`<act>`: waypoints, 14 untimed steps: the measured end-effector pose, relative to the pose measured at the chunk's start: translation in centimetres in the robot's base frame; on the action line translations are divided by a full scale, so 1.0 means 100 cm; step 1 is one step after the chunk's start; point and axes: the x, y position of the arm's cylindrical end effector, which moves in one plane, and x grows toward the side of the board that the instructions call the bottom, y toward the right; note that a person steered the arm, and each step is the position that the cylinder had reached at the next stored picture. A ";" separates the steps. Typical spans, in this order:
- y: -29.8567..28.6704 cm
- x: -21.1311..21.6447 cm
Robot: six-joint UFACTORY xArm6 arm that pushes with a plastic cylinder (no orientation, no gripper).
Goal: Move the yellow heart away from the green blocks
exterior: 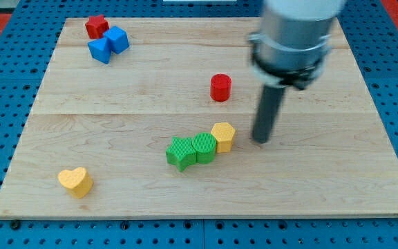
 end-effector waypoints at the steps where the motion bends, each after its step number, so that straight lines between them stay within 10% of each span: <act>1: -0.075 0.028; 9: -0.256 0.091; 14: -0.291 -0.008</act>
